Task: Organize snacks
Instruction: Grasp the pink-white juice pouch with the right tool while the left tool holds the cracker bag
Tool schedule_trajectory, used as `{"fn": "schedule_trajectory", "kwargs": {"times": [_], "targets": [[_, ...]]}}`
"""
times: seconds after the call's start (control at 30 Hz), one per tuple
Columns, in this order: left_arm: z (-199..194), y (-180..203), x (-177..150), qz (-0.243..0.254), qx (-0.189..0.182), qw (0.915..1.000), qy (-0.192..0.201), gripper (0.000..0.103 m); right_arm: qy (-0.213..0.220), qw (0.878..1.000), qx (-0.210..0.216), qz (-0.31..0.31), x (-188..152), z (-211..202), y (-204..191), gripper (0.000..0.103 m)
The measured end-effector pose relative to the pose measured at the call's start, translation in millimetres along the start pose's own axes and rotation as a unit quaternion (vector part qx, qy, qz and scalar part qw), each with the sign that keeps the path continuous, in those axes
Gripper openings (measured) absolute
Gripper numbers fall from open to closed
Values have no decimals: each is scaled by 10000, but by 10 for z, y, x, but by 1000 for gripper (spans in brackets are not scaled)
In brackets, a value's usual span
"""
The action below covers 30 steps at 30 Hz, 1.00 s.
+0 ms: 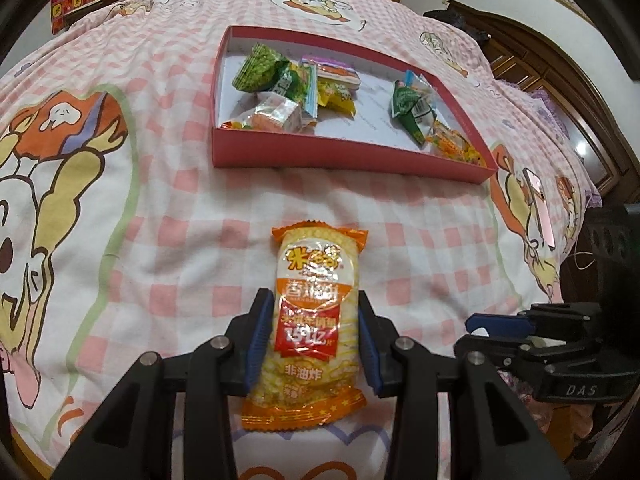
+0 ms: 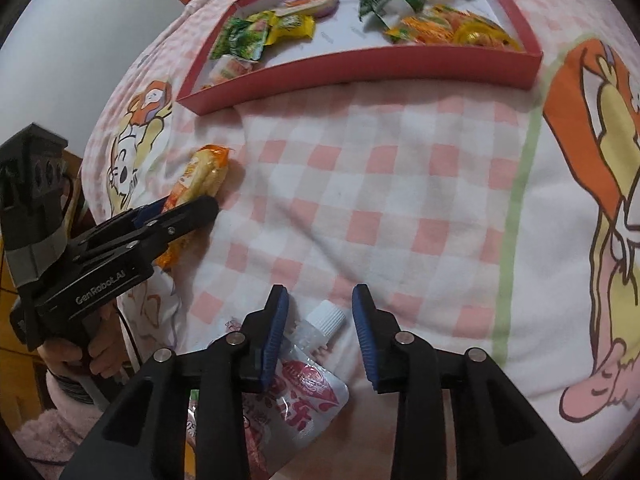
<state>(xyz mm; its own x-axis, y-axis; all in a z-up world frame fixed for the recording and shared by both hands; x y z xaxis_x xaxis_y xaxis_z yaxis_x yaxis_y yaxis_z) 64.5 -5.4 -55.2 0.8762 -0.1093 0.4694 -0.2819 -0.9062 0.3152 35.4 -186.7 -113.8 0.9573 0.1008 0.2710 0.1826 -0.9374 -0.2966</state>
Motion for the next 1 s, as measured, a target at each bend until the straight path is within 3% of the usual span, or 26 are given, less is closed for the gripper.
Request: {"fn": "schedule_trajectory", "kwargs": {"times": [0.17,0.3,0.43,0.57,0.63,1.0], "targets": [[2,2,-4,-6,-3,10000,8,41,287,9995,161,42,72,-77,-6,18],[-6,-4,-3,-36,-24,10000,12,41,548,9985,40,-17,201,-204,17,16],[-35,-17,-11,-61,-72,9999,64,41,608,9981,-60,-17,251,-291,38,16],[-39,-28,-21,-77,-104,9999,68,41,999,9950,-64,64,412,-439,68,17],[-47,-28,-27,-67,-106,9999,75,41,1096,9939,-93,94,506,-453,83,34],[-51,-39,-36,-73,-99,9999,98,41,175,9965,-733,-361,215,-133,116,36]]}}
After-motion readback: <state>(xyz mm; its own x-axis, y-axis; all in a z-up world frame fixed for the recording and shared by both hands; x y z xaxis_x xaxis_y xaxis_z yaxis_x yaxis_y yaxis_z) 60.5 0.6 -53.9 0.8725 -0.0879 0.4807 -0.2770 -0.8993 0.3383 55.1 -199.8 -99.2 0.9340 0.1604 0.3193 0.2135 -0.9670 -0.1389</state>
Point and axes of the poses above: each gripper's, at about its wrist camera, not at the fingertips, and z roughly the way its jaws point, y to its right, x to its top, the point moved 10 cm from there along z, roughly the way its jaws point, and after that the axes turned 5 degrees about -x, right-handed, at the moved point
